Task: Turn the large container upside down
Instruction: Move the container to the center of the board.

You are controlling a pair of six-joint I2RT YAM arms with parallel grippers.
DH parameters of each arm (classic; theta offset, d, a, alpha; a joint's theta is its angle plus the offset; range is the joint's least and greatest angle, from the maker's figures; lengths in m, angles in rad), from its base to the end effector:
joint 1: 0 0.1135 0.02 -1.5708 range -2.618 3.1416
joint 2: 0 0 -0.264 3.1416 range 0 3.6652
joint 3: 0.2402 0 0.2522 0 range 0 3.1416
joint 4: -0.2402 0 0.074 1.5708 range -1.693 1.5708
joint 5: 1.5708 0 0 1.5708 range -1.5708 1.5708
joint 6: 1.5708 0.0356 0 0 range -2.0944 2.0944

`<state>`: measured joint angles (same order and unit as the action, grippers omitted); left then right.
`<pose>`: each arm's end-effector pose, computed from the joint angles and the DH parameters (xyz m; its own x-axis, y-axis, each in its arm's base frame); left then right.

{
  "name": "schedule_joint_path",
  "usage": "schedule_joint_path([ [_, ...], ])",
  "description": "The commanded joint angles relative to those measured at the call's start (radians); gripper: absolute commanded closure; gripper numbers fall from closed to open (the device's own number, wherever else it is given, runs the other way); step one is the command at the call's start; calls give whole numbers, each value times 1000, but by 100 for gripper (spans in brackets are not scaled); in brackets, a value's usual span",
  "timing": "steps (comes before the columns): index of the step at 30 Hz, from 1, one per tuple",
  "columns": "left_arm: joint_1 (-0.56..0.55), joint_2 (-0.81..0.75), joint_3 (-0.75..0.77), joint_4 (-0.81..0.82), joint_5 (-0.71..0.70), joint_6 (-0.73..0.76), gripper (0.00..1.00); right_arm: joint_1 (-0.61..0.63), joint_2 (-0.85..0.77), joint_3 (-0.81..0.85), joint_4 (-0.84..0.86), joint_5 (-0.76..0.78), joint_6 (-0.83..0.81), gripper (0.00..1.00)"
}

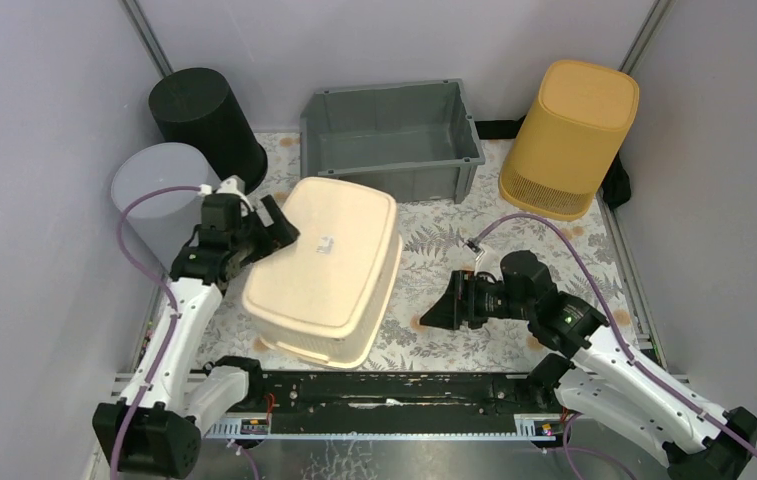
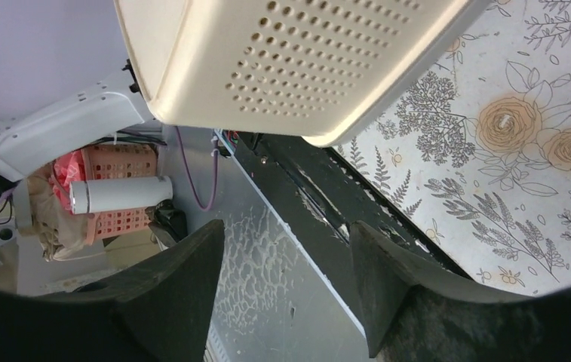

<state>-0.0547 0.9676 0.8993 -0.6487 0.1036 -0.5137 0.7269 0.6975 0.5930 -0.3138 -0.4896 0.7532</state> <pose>0.2007 -0.0147 0.3022 -0.6364 -0.4546 -0.6231 -0.2073 0.8789 -0.4296 0.1113 0.1214 0.2744 -0.8422 0.0588 -0.5359 -0.4545 0.4574 0.7644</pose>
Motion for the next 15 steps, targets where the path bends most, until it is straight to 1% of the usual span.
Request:
schedule_joint_path([
  [1, -168, 42, -62, 103, 54, -145, 0, 9, -23, 26, -38, 14, -7, 34],
  [3, -260, 70, -59, 149, 23, -192, 0, 9, -39, 49, -64, 32, -7, 42],
  [4, -312, 86, -58, 171, 13, -213, 0, 9, -47, 62, -79, 38, -7, 49],
  [6, -380, 116, -55, 224, 0, -253, 0, 9, -55, 93, -114, 42, -11, 58],
  [7, -416, 131, -56, 247, -7, -272, 0, 9, -58, 108, -141, 48, -20, 61],
  [10, -515, 184, -39, 298, -69, -315, 0, 9, -73, 152, -220, 82, -38, 62],
  [12, -559, 226, -26, 325, -106, -331, 0, 9, -97, 174, -249, 86, -36, 62],
  [15, -597, 279, -8, 364, -122, -348, 0, 9, -130, 209, -278, 29, -40, 61],
])
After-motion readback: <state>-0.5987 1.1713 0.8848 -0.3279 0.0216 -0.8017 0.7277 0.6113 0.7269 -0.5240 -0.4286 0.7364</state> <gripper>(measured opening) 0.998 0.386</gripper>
